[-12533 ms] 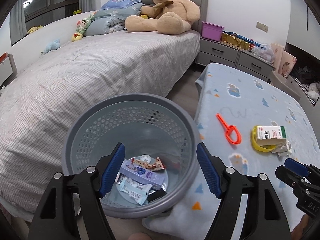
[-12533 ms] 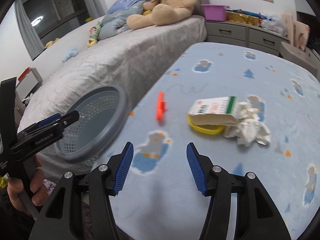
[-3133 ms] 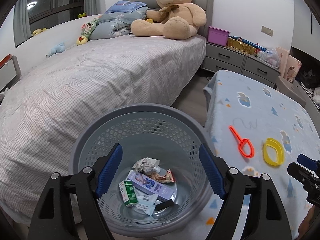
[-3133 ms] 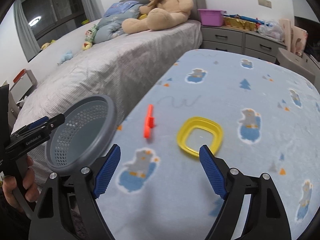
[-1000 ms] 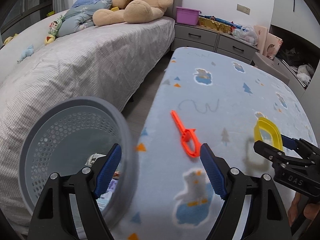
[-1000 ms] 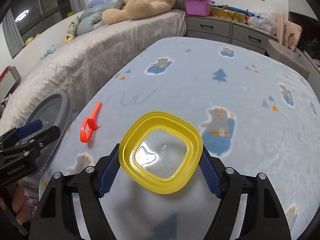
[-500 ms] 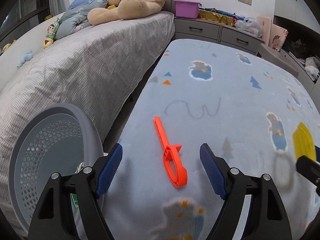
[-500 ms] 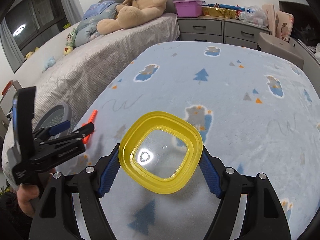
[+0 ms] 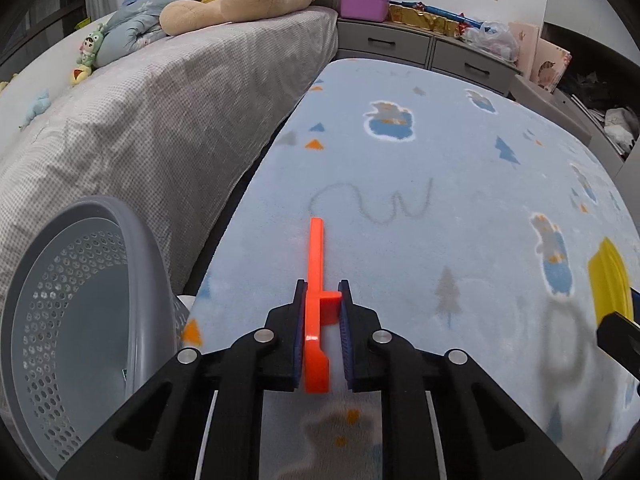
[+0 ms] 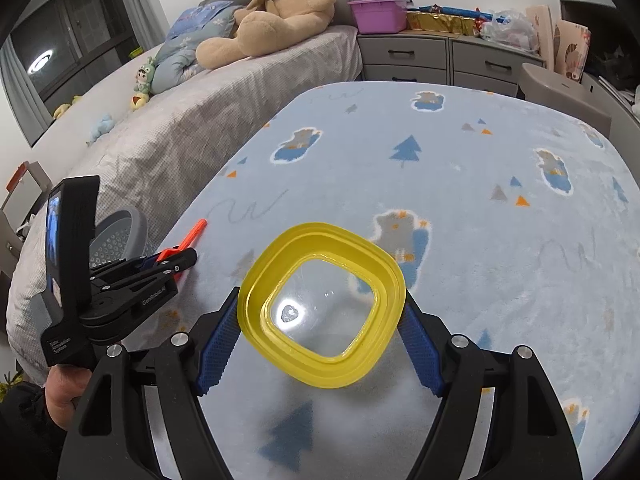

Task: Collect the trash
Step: 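Grasp the orange plastic clip with the left gripper while the right holds the lid, then carry lid and clip over the basket and open both grippers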

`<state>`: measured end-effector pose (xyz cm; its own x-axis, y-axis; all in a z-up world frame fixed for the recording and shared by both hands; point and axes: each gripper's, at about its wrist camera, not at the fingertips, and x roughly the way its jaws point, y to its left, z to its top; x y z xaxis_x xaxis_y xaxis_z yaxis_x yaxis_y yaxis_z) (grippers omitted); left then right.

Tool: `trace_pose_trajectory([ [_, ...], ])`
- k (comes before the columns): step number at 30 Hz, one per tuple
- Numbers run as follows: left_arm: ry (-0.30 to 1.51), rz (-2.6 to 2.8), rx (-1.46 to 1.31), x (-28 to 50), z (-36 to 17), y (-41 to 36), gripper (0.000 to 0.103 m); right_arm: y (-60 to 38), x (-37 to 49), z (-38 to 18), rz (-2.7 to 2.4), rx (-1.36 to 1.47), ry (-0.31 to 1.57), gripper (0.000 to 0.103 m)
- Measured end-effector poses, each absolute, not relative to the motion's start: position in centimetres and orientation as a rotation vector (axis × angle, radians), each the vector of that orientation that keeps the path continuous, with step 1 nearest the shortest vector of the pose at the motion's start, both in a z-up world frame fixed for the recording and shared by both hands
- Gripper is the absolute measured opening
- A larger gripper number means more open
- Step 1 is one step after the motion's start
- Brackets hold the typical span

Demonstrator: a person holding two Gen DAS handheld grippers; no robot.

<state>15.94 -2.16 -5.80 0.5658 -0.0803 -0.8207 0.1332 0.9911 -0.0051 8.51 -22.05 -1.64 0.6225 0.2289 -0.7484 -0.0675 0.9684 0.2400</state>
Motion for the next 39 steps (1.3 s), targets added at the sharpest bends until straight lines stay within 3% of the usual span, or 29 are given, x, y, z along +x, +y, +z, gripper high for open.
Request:
trace_pose_trajectory([
  [14, 0.858, -0.132, 0.069, 11.8, -1.3, 1.9, 0.015, -18.9, 8.7, -1.3, 0.207, 0.152, 0.878, 0.073],
  [28, 0.755, 0.01, 0.089, 7.4, 3.1, 11.3, 0.015, -9.0, 8.7, 1.2, 0.346, 0.051, 0.832, 0.073],
  [39, 0.795, 0.12, 0.025, 6.8, 1.6, 18.9, 0.015, -0.8, 10.3, 1.7, 0.486, 0.053, 0.827, 0.073],
])
